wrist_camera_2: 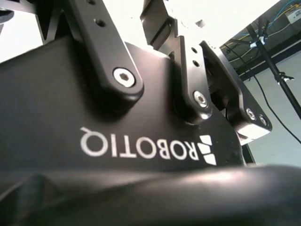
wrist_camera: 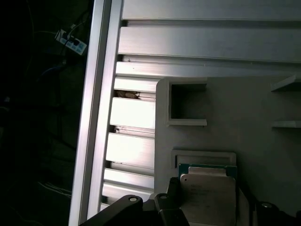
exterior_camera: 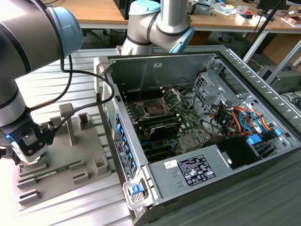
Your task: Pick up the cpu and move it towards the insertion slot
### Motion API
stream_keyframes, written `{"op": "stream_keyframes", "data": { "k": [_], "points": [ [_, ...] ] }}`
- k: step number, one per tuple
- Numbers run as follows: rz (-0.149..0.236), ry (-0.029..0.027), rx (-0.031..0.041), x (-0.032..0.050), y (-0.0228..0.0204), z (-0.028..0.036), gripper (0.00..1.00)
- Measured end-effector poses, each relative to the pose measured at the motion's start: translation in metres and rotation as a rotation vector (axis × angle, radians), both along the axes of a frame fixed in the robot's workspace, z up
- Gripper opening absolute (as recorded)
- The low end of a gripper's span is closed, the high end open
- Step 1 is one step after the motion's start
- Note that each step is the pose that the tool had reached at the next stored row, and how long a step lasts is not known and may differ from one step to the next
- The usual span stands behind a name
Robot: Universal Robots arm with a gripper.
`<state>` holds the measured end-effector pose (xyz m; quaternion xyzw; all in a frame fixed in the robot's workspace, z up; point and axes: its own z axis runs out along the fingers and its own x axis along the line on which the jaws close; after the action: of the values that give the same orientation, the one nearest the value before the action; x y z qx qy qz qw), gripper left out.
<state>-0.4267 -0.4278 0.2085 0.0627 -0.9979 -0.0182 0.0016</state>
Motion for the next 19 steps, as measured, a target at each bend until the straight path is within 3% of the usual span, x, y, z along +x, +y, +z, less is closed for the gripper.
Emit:
{"op": "stream_keyframes", "data": {
  "k": [19],
  "points": [
    [0.000,0.0001,-0.0001,0.0000,0.0000,0.0110,0.55]
  ]
}}
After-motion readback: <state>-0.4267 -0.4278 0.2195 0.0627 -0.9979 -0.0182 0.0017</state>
